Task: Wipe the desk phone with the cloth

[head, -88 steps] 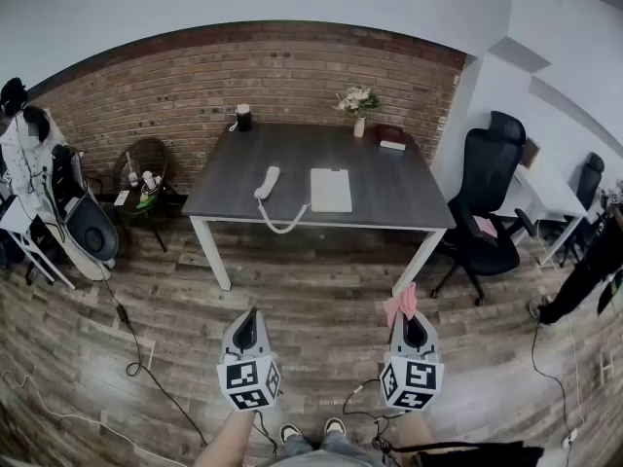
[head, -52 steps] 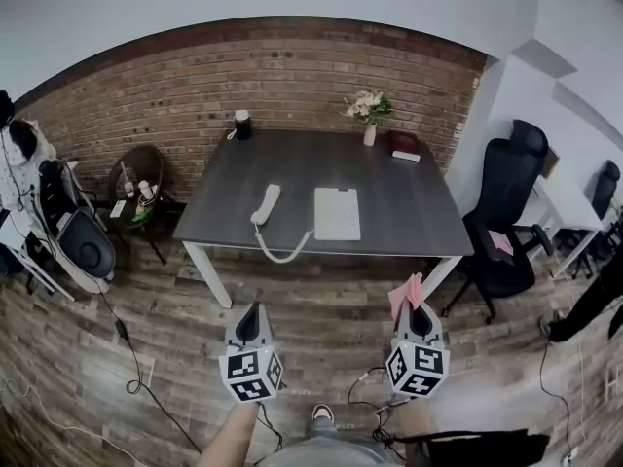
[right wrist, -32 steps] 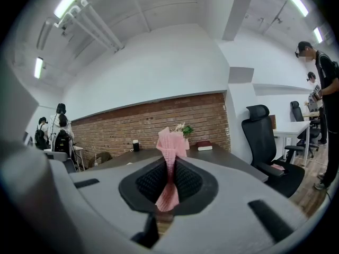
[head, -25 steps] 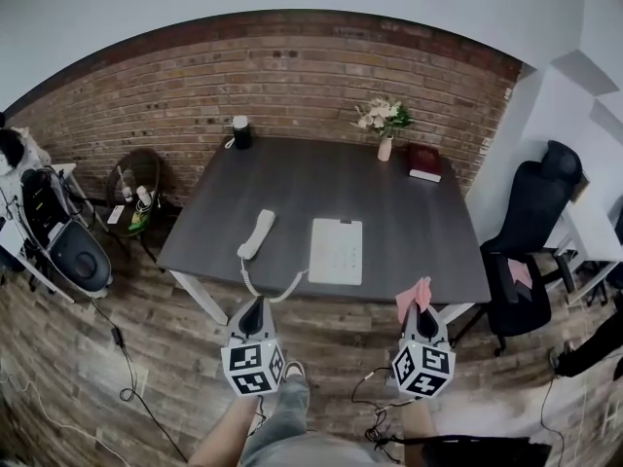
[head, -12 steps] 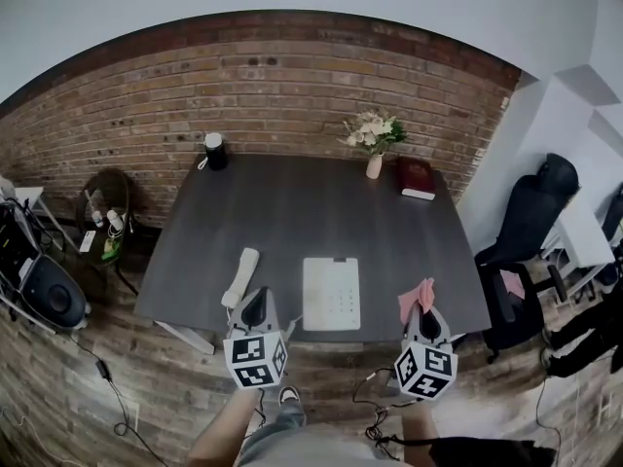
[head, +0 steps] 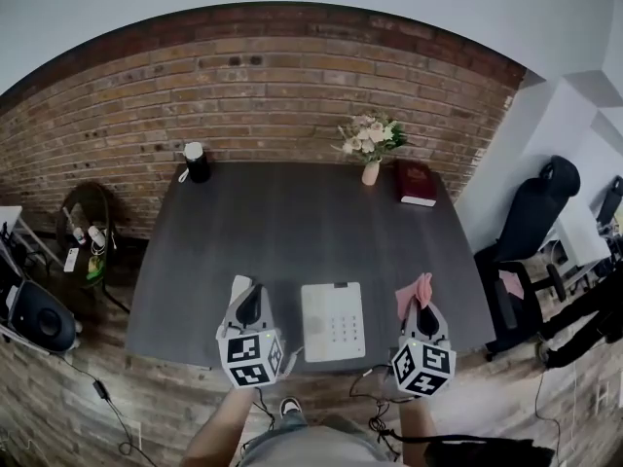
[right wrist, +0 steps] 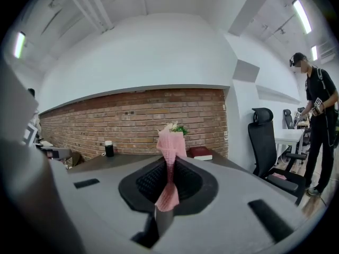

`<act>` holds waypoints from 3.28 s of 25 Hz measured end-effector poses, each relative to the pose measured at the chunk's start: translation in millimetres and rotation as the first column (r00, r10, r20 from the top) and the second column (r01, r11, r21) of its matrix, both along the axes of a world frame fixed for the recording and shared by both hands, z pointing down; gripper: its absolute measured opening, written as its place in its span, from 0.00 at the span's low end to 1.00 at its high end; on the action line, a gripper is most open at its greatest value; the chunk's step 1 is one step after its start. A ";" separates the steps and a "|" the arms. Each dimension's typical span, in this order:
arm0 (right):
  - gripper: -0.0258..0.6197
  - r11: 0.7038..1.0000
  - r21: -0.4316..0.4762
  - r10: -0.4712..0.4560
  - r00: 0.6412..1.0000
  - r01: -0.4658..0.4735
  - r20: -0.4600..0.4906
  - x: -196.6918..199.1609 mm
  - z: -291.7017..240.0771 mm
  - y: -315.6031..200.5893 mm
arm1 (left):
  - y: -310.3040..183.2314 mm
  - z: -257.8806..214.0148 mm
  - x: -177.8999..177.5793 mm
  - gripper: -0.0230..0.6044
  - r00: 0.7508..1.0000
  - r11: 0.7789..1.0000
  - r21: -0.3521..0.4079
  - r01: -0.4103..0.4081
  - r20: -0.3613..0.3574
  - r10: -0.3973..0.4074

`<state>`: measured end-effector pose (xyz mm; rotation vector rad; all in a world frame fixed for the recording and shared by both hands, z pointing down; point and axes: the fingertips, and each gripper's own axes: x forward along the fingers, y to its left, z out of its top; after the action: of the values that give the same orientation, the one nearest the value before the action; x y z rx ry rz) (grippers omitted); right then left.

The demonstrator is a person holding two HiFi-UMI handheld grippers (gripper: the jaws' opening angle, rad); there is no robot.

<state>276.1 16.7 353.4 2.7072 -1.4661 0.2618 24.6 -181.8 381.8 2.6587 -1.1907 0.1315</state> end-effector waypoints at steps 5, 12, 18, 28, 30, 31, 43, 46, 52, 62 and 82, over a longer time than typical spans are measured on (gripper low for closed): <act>0.07 0.999 -0.034 -0.041 0.999 0.041 0.000 10.1 7.6 -17.6 | -10.2 10.9 3.9 0.04 0.999 0.999 -0.027 0.032 0.012 -0.032; 0.07 0.991 -0.064 -0.113 0.993 0.114 0.016 19.6 9.8 -30.4 | -4.3 16.0 -2.1 0.04 0.995 0.994 -0.055 0.093 0.042 -0.091; 0.07 0.984 -0.079 -0.158 0.987 0.160 0.024 18.1 21.7 -38.8 | 1.5 25.5 -13.5 0.04 0.988 0.988 -0.060 0.144 0.060 -0.141; 0.07 0.950 -0.158 -0.272 0.962 0.268 -0.001 -5.3 41.6 -62.4 | 10.6 49.8 -63.3 0.04 0.963 0.961 -0.082 0.263 0.090 -0.256; 0.07 0.940 -0.175 -0.298 0.954 0.292 -0.010 -12.4 44.7 -69.4 | 10.5 55.2 -77.8 0.04 0.954 0.951 -0.091 0.294 0.095 -0.286; 0.07 0.936 -0.182 -0.310 0.951 0.303 -0.009 -15.8 46.4 -73.0 | 10.7 58.3 -85.3 0.04 0.949 0.946 -0.096 0.309 0.099 -0.300; 0.07 0.874 -0.302 -0.430 0.896 0.382 -0.112 -55.6 60.3 -114.1 | 12.1 88.4 -157.9 0.04 0.898 0.889 -0.144 0.435 0.134 -0.418; 0.07 0.845 -0.363 -0.472 0.867 0.394 -0.158 -66.3 64.7 -123.8 | 12.3 92.5 -172.6 0.04 0.887 0.877 -0.149 0.458 0.139 -0.439; 0.07 0.775 -0.494 -0.554 0.801 0.394 -0.228 -88.7 75.8 -142.4 | 12.2 103.9 -194.9 0.04 0.871 0.857 -0.167 0.488 0.153 -0.466; 0.07 0.630 -0.719 -0.681 0.653 0.294 -0.330 -104.8 101.1 -157.8 | 14.0 122.5 -206.7 0.04 0.858 0.835 -0.201 0.513 0.155 -0.490; 0.07 0.329 -0.925 -0.847 0.492 0.191 -0.200 -127.2 180.3 -183.0 | 25.0 133.0 -227.5 0.04 0.827 0.801 -0.214 0.560 0.196 -0.526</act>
<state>148.9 -166.3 533.7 1.1305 -1.4021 -0.1009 -202.9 -156.8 514.9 2.0083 -1.7907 0.3372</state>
